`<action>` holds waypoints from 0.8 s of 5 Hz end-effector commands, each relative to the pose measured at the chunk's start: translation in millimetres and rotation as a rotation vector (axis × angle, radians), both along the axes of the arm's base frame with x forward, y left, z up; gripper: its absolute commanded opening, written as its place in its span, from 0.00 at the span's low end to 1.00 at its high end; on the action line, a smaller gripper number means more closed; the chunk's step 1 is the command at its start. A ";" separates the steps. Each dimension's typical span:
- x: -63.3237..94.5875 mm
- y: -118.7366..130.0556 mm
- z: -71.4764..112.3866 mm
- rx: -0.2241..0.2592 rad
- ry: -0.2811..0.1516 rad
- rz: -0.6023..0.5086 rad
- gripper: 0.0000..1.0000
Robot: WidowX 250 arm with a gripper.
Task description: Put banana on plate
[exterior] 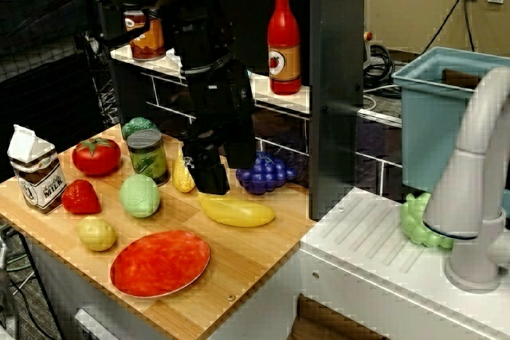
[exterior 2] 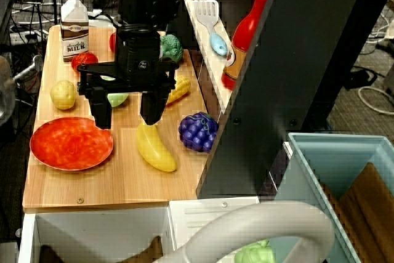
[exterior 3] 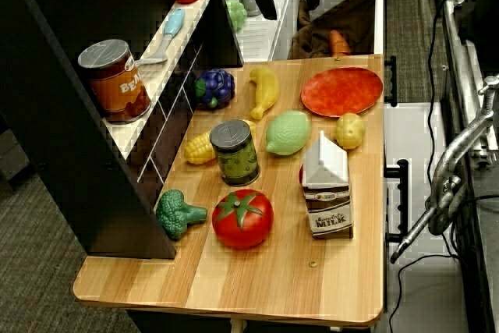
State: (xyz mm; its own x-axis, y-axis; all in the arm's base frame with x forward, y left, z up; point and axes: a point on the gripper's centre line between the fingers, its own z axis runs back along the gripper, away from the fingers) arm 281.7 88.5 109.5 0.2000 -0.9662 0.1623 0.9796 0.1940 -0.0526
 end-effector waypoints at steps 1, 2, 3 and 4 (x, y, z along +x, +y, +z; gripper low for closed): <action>0.0 0.0 0.0 0.000 0.000 0.000 1.00; 8.5 0.5 -6.6 0.016 -0.076 -0.008 1.00; 22.7 5.4 -13.8 0.030 -0.085 0.007 1.00; 28.2 12.6 -9.6 0.021 -0.153 -0.013 1.00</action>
State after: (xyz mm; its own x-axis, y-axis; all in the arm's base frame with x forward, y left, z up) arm 303.3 95.4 83.0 0.1673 -0.9692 0.1807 0.9832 0.1775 0.0417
